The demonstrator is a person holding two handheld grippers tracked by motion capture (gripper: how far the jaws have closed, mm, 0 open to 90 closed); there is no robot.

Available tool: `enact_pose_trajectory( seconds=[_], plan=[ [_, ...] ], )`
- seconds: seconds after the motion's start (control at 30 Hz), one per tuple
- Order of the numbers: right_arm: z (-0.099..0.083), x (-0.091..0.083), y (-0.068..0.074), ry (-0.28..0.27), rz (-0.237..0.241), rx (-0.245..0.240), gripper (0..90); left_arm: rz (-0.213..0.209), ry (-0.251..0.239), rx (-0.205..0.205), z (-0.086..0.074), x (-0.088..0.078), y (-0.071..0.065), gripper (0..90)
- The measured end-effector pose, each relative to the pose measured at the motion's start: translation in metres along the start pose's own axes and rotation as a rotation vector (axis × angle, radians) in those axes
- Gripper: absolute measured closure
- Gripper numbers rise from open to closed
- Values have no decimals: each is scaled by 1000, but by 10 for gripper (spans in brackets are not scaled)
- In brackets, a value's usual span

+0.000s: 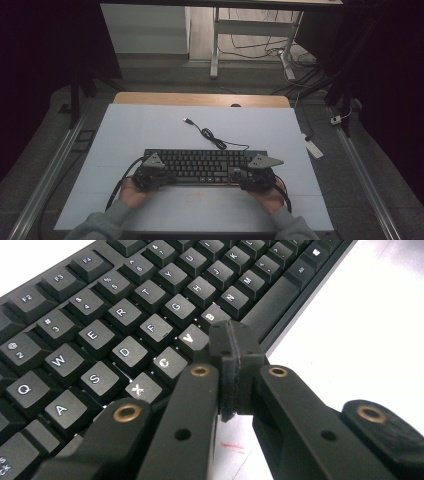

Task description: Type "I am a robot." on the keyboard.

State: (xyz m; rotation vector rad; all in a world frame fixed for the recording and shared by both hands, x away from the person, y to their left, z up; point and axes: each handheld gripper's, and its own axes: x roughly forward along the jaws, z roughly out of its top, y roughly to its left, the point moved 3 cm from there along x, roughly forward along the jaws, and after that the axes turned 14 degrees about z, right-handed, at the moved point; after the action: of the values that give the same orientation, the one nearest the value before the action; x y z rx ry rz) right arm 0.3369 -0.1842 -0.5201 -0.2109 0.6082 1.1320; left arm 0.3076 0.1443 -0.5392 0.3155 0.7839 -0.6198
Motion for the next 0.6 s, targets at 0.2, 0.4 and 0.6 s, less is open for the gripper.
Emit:
enact_pose_trajectory(
  seconds=[0.2,0.4,0.6],
  plan=[
    [0,0,0,3,0,-2,473,2,6,6,0,3,-2,884],
    [0,0,0,6,-1,-2,473,6,10,7,0,5,-3,884],
    [0,1,0,7,0,-2,474,7,4,4,0,6,-3,884]
  ],
)
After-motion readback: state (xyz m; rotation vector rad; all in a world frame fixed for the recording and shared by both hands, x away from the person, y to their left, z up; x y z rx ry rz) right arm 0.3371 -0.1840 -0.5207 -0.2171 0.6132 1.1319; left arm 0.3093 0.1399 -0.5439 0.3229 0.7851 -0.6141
